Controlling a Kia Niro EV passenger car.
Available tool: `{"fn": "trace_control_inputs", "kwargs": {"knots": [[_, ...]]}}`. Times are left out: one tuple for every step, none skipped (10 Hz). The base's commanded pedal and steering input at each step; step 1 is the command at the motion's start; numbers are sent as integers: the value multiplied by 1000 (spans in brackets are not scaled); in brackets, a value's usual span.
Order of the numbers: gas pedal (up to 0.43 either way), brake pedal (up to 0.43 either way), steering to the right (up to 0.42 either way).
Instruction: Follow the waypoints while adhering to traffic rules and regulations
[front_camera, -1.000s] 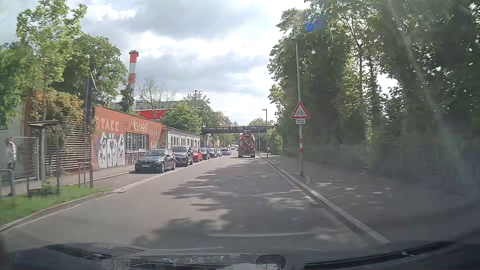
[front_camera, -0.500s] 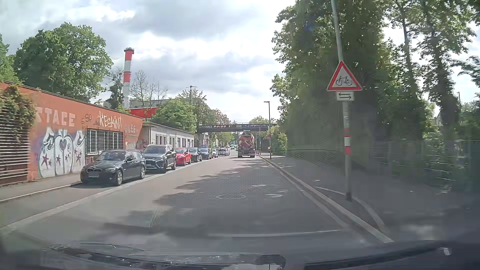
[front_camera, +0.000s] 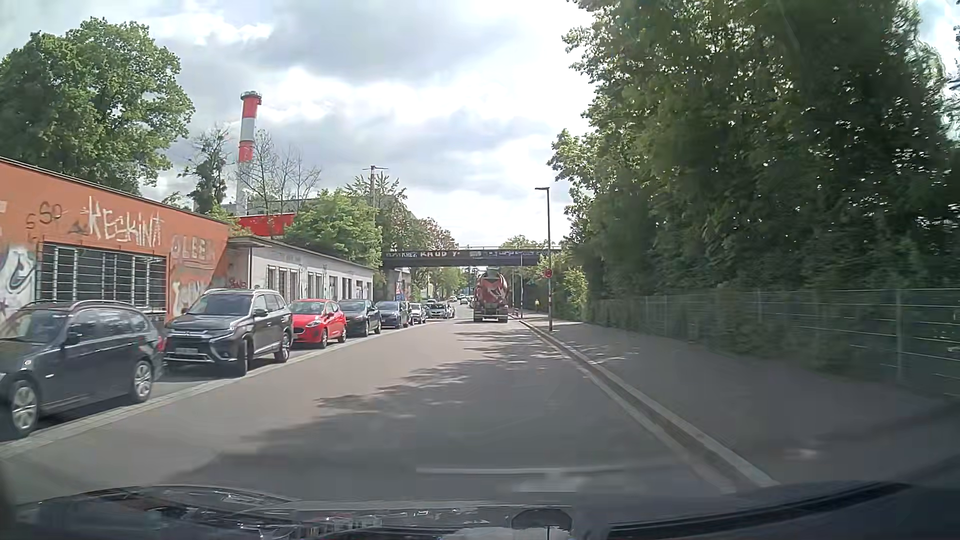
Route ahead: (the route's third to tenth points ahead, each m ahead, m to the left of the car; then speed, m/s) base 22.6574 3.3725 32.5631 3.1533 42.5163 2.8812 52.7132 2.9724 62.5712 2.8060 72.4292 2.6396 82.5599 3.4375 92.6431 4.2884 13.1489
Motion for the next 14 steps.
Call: {"fn": "trace_control_inputs", "kwargs": {"knots": [[59,0,1],[59,0,0],[59,0,1],[59,0,1],[47,0,0],[39,0,1],[39,0,1],[39,0,0],[39,0,0],[28,0,0],[28,0,1],[28,0,0],[28,0,0],[28,0,0]]}}
